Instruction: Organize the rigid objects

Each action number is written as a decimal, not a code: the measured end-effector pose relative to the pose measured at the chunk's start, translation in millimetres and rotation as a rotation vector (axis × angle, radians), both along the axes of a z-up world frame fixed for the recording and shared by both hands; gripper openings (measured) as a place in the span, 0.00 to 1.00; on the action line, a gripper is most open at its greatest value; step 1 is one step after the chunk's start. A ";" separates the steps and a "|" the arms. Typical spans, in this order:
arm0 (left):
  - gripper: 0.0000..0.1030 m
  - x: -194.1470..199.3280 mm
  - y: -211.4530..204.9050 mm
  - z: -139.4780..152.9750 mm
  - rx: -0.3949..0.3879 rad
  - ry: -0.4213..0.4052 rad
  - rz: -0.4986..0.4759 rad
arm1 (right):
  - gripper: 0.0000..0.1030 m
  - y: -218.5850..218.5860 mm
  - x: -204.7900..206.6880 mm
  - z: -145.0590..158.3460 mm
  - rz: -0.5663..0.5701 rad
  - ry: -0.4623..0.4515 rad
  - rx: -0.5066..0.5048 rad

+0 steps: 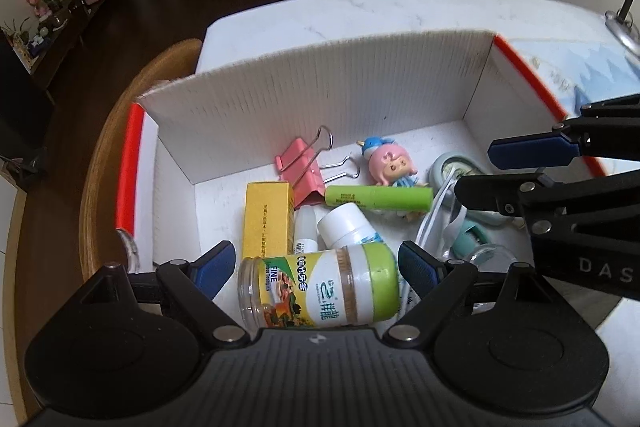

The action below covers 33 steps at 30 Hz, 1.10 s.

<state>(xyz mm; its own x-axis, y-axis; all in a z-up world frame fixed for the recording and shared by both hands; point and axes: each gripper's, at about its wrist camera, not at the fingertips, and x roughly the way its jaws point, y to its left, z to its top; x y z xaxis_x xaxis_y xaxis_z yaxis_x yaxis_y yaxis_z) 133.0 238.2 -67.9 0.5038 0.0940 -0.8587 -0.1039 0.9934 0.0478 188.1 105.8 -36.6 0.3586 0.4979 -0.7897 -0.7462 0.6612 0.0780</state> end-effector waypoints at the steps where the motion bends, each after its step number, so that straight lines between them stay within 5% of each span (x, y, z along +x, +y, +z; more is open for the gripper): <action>1: 0.87 -2.8 0.4 3.2 -0.008 -0.012 0.003 | 0.32 -2.1 -0.7 3.0 -0.001 -0.003 0.009; 19: 0.87 -64.9 -1.5 66.4 -0.028 -0.237 0.126 | 0.47 -62.3 -33.0 55.8 0.006 -0.053 0.172; 33: 0.96 -108.0 -12.5 81.3 -0.061 -0.305 0.235 | 0.89 -94.7 -63.6 76.1 0.034 -0.113 0.270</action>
